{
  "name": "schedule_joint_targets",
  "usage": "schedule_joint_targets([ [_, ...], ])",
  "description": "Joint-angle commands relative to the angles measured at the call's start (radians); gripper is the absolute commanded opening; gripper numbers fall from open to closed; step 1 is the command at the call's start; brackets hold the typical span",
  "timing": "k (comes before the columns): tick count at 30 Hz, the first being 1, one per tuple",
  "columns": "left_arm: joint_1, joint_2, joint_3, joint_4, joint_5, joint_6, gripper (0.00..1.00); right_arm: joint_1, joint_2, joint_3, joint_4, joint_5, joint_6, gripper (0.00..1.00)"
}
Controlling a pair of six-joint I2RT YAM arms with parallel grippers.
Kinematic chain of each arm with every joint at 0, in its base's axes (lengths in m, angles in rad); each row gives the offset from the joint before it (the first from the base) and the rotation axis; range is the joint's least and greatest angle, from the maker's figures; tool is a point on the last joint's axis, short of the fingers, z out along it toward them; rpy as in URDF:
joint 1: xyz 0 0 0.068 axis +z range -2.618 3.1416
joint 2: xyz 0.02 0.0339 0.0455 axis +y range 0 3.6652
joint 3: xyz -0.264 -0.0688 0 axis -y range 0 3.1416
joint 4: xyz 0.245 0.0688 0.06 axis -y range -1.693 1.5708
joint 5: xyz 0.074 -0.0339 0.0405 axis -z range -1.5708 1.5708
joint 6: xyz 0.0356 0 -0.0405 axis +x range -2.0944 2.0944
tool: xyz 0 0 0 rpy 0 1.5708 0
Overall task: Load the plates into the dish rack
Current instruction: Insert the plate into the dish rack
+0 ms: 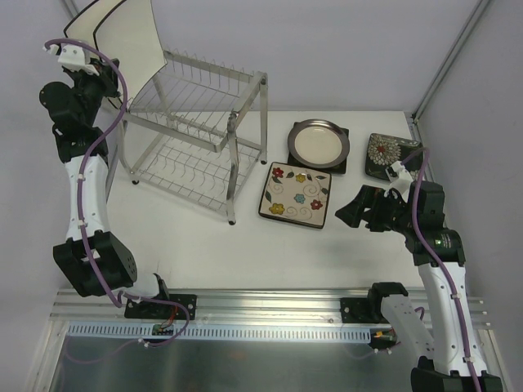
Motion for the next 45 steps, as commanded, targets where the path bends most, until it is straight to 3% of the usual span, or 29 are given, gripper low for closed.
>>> schedule_joint_targets([
  [1, 0.033, -0.036, 0.001, 0.075, -0.062, 0.021, 0.00, 0.009, -0.011, 0.019, 0.030, -0.019, -0.018, 1.00],
  [41, 0.098, 0.003, 0.029, 0.045, 0.023, -0.174, 0.00, 0.024, -0.027, 0.011, 0.032, -0.016, -0.018, 1.00],
  [42, 0.098, 0.003, 0.029, 0.044, 0.026, -0.175, 0.03, 0.022, -0.028, 0.011, 0.033, -0.016, -0.018, 1.00],
  [43, 0.098, 0.004, 0.030, 0.044, 0.026, -0.177, 0.12, 0.024, -0.028, 0.010, 0.033, -0.016, -0.017, 1.00],
  [45, 0.098, 0.004, 0.029, 0.041, 0.027, -0.178, 0.16, 0.024, -0.031, 0.009, 0.033, -0.016, -0.018, 0.99],
])
